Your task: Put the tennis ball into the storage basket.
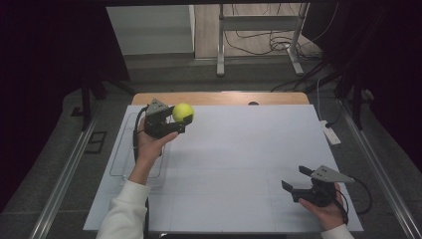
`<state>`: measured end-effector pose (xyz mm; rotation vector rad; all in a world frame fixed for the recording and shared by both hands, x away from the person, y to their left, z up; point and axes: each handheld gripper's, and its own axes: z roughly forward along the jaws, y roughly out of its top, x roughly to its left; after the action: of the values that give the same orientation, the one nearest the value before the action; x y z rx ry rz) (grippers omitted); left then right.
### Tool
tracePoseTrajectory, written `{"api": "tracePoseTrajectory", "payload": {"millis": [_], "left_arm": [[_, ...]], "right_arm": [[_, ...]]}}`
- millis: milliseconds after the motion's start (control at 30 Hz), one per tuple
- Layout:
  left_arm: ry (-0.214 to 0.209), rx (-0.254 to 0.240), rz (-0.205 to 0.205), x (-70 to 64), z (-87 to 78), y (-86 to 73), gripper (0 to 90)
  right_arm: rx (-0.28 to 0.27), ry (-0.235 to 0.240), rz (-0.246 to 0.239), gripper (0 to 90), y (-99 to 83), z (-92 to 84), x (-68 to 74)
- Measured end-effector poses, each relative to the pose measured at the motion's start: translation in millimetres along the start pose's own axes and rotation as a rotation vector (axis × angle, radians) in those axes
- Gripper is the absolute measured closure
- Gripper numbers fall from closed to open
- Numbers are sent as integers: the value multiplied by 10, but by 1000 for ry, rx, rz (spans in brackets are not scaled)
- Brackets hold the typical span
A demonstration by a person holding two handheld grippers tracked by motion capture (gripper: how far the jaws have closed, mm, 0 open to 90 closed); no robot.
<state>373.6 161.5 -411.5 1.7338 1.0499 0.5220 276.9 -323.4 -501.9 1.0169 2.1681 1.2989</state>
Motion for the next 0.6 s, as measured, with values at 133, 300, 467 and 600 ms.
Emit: {"api": "tracePoseTrajectory", "payload": {"millis": [133,300,467,600], "left_arm": [[11,2,-4,31,-10,-4,278],[22,2,-9,74,-33,-4,278],[33,0,-20,127,-58,-7,278],[39,2,-25,163,-75,-10,278]], "right_arm": [[-1,0,0,129,1,-1,1],[-1,0,0,129,1,-1,2],[1,0,-2,129,1,1,3],[3,-3,-3,129,2,0,4]]}}
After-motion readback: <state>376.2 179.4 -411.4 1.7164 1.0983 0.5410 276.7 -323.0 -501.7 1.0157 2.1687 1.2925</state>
